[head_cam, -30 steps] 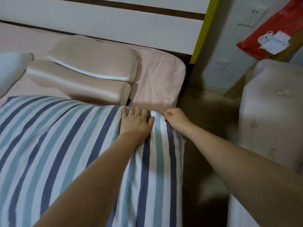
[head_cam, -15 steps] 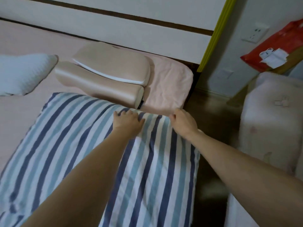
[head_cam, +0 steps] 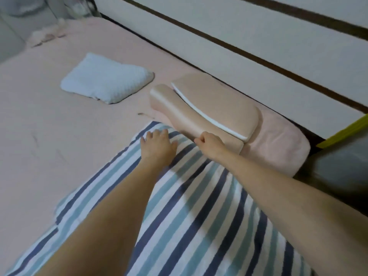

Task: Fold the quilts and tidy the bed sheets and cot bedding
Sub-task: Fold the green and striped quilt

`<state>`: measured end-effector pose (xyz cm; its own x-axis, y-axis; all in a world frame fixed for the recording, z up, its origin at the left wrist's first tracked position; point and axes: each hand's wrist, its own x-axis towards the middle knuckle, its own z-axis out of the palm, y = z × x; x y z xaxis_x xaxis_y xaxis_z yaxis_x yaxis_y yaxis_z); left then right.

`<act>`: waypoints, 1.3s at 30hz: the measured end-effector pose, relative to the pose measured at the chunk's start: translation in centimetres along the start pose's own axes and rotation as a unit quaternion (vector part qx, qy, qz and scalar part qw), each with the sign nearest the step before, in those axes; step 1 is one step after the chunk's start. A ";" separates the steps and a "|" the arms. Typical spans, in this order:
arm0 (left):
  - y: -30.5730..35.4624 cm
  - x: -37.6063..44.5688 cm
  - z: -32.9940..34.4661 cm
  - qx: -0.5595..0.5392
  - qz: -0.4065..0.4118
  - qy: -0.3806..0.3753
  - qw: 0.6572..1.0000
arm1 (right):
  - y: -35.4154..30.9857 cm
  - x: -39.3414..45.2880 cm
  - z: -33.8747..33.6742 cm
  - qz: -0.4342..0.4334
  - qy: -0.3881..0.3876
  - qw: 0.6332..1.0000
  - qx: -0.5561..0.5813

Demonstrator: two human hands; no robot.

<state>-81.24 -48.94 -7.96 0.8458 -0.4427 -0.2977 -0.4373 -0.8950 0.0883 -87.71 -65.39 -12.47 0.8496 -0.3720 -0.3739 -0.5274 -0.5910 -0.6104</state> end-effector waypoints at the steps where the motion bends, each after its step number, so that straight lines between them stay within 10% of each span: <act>1: -0.4 1.7 0.4 -0.022 -0.036 0.005 0.999 | -0.6 2.6 0.5 -0.005 -0.015 1.000 0.001; 11: -1.6 10.2 4.9 -0.285 -0.315 0.059 0.903 | -3.2 13.6 6.1 0.046 -0.256 0.963 0.071; 18: -0.3 13.0 0.9 -0.439 -0.273 0.295 0.804 | -8.2 17.2 4.0 -0.121 0.010 0.981 0.154; 25: -4.8 19.6 -7.2 -0.360 -0.213 0.441 0.794 | -18.4 23.3 1.0 -0.222 0.032 0.956 0.191; 30: -8.6 18.3 -3.5 -0.161 -0.288 0.232 0.915 | -13.6 21.9 3.8 -0.120 -0.127 0.980 0.099; 34: -7.4 13.2 0.5 -0.087 -0.275 0.142 0.947 | -9.1 15.7 5.7 -0.198 -0.089 0.976 0.007; 39: -9.0 3.2 5.4 -0.083 -0.297 -0.013 0.951 | -5.3 5.9 8.8 -0.341 -0.159 0.882 -0.284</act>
<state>-76.21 -41.97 -14.89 0.9193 0.1442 -0.3661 0.1725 -0.9840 0.0456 -79.83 -58.18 -17.55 0.8817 0.3742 -0.2875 0.2652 -0.8969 -0.3540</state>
